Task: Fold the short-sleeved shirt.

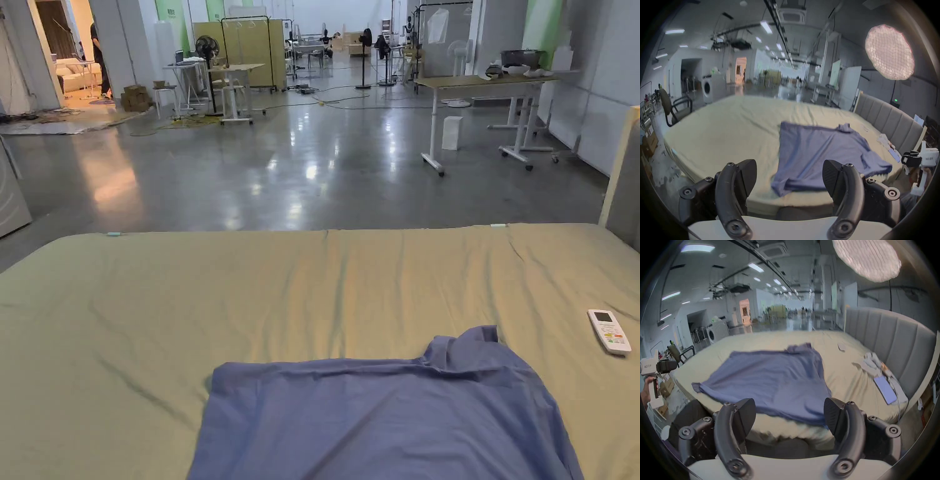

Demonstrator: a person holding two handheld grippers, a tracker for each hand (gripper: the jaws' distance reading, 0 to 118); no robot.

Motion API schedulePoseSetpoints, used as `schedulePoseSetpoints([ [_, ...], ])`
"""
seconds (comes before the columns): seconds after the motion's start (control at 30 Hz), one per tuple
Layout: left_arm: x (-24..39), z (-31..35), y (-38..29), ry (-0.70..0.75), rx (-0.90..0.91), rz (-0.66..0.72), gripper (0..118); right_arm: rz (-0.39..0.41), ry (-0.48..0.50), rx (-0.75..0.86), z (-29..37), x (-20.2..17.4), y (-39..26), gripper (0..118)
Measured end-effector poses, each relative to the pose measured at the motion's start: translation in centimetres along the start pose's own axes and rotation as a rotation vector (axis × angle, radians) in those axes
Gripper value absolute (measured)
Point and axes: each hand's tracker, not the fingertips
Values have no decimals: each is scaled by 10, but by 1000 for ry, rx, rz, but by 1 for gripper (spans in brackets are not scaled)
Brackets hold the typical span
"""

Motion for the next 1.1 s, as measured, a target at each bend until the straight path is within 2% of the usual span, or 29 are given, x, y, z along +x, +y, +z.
schedulePoseSetpoints([
  [0.2, 58, 21, 23, 16, 143, -99, 84, 19, 18, 159, 5, -36, 30, 89],
  [0.27, 67, 27, 29, 5, 157, -105, 79, 31, 38, 172, 7, -42, 38, 86],
  [0.3, 70, 31, 31, -7, 177, -117, 73, 39, 50, 182, 9, -44, 40, 79],
  [0.33, 72, 33, 33, -8, 195, -130, 62, 42, 44, 202, 12, -46, 41, 65],
  [0.43, 78, 41, 37, -17, 208, -193, 16, 39, 32, 216, 14, -46, 44, 31],
  [0.47, 80, 42, 37, -26, 207, -207, 12, 28, 19, 210, 14, -46, 43, 21],
  [0.5, 80, 42, 37, -25, 199, -205, 3, 24, 9, 221, 15, -45, 41, 11],
  [0.53, 80, 42, 37, -43, 182, -207, 2, 20, 6, 219, 14, -44, 41, 1],
  [0.87, 76, 38, 33, -70, 129, -174, 0, 24, -23, 201, 18, -41, 36, 0],
  [1.1, 65, 35, 35, -65, 118, -157, 0, -40, -10, 191, 14, -35, 33, 0],
])
